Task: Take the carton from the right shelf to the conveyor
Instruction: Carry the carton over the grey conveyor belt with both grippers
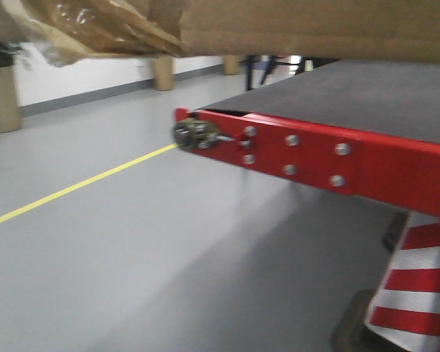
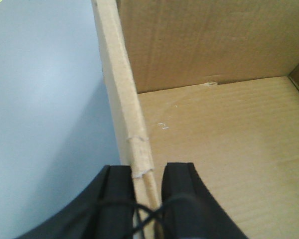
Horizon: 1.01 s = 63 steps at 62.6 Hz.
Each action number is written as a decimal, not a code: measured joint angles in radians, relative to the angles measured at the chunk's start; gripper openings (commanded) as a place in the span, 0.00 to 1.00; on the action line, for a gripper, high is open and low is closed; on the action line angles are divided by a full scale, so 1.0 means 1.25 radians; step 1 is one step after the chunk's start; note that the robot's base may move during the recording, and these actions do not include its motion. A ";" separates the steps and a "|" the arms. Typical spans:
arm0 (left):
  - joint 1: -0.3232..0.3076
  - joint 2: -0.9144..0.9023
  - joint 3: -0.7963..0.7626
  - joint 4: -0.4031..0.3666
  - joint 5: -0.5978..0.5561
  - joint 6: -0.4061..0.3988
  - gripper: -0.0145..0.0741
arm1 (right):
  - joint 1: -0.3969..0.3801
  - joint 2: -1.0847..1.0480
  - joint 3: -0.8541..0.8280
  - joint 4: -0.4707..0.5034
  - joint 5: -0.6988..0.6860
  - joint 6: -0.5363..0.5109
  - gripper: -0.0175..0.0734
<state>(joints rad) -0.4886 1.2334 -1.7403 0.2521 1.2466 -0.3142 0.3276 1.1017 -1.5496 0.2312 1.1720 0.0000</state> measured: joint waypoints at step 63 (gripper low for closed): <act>-0.006 0.000 0.000 0.057 -0.015 0.000 0.16 | 0.000 0.000 0.000 0.015 -0.008 0.000 0.12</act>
<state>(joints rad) -0.4964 1.2334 -1.7403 0.3235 1.2274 -0.3142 0.3276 1.1017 -1.5496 0.2501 1.1625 0.0000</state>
